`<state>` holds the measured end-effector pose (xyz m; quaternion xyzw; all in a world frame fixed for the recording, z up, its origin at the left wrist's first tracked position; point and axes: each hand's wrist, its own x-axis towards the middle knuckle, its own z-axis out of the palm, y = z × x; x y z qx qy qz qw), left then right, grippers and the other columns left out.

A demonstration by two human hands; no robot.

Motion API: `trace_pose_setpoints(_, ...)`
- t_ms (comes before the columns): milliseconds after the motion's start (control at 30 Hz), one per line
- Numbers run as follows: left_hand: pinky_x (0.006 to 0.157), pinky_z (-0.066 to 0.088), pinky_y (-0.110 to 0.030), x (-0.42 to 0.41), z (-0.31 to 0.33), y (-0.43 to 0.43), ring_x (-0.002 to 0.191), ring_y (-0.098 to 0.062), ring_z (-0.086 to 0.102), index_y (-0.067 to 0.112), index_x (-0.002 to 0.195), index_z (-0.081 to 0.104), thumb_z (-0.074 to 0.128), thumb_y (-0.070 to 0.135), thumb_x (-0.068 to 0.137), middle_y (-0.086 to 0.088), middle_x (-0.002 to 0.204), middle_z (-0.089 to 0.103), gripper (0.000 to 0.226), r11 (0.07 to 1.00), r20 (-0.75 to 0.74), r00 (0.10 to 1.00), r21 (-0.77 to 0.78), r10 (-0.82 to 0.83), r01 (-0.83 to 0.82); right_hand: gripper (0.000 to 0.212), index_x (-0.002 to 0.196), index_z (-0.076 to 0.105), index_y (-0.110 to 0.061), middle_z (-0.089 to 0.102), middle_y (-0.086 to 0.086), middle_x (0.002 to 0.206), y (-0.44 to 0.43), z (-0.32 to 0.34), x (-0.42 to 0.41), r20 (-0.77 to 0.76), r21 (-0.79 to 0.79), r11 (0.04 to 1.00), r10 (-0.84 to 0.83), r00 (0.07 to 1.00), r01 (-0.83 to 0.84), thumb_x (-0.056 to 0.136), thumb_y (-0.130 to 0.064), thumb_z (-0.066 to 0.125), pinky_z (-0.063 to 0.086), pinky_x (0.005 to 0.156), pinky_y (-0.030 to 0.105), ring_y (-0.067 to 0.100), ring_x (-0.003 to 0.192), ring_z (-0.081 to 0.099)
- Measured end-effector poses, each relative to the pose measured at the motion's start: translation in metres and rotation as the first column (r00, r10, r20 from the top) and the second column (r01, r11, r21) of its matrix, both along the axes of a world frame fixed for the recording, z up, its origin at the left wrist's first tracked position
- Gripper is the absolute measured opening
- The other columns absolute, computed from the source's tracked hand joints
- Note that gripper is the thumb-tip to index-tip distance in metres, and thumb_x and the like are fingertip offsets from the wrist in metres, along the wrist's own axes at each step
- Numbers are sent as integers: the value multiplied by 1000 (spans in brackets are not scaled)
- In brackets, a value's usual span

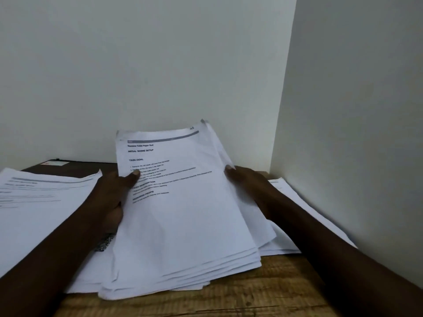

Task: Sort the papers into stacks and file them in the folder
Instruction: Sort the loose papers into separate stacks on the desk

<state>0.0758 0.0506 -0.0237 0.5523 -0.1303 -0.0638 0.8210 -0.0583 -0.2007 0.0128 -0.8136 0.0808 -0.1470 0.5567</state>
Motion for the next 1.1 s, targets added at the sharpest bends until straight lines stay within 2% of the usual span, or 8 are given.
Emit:
trace_pose_setpoints(100, 81, 60, -46, 4, 1, 2, 116, -37, 62, 3, 135, 56, 54, 18, 99, -19, 129, 63, 38, 1000, -44, 999, 0, -17, 17, 27, 107, 70, -16, 73, 2, 107, -2, -12, 2, 7, -15, 999, -49, 999, 49, 100, -34, 50, 49, 99, 39, 23, 100, 68)
trace_pose_setpoints(167, 80, 55, -43, 5, 3, 2, 115, -34, 62, 4, 137, 54, 51, 20, 101, -17, 131, 62, 40, 1000, -56, 998, -7, -15, 15, 27, 108, 70, -15, 73, 6, 107, -2, -11, -3, 47, -30, 995, -91, 995, 92, 101, -31, 48, 46, 103, 44, 28, 105, 66)
trace_pose_setpoints(400, 95, 46, -47, 7, 5, 2, 100, -24, 63, 6, 140, 51, 48, 16, 103, -16, 135, 59, 39, 997, -46, 999, -70, 26, -29, 29, 114, 67, -13, 73, 8, 107, -5, -8, -13, 81, 125, 980, -165, 983, 154, 102, -30, 46, 51, 88, 34, 26, 100, 68)
trace_pose_setpoints(600, 71, 62, -37, 0, 7, 2, 97, -23, 66, 5, 134, 56, 50, 19, 102, -14, 124, 65, 36, 999, -57, 998, -42, 25, -28, 29, 108, 69, -12, 73, 4, 98, -4, -10, -12, 66, 262, 951, -189, 980, 166, 100, -32, 50, 52, 69, 27, 20, 86, 69)
trace_pose_setpoints(733, 73, 60, -36, -3, 10, 1, 96, -24, 67, 3, 134, 56, 50, 17, 102, -17, 126, 64, 35, 998, -43, 999, -68, 14, -17, 27, 104, 69, -12, 73, 5, 97, -3, -10, -14, 59, 339, 926, -197, 979, 166, 98, -33, 53, 53, 76, 31, 22, 87, 68)
trace_pose_setpoints(867, 72, 60, -35, -5, 10, 1, 97, -25, 67, 1, 133, 56, 50, 16, 101, -17, 125, 64, 35, 997, -19, 1000, -71, 12, -13, 24, 94, 69, -15, 74, 1, 83, -2, -8, -16, 63, 358, 923, -178, 982, 144, 100, -30, 51, 54, 72, 30, 19, 76, 69)
trace_pose_setpoints(1000, 73, 60, -37, -3, 9, 2, 102, -28, 65, 1, 132, 56, 50, 15, 101, -18, 125, 64, 35, 997, -24, 1000, -80, 5, -7, 31, 107, 69, -11, 74, 9, 100, -2, -9, -15, 56, 231, 961, -168, 984, 151, 100, -34, 50, 53, 83, 36, 27, 92, 70)
trace_pose_setpoints(1100, 64, 62, -33, -3, 9, 0, 95, -25, 67, 5, 126, 59, 51, 16, 101, -14, 117, 67, 28, 997, -35, 999, -71, 26, -28, 30, 110, 68, -10, 74, 9, 99, -5, -9, -16, 51, 169, 976, -149, 988, 138, 101, -31, 49, 55, 70, 28, 21, 82, 71)
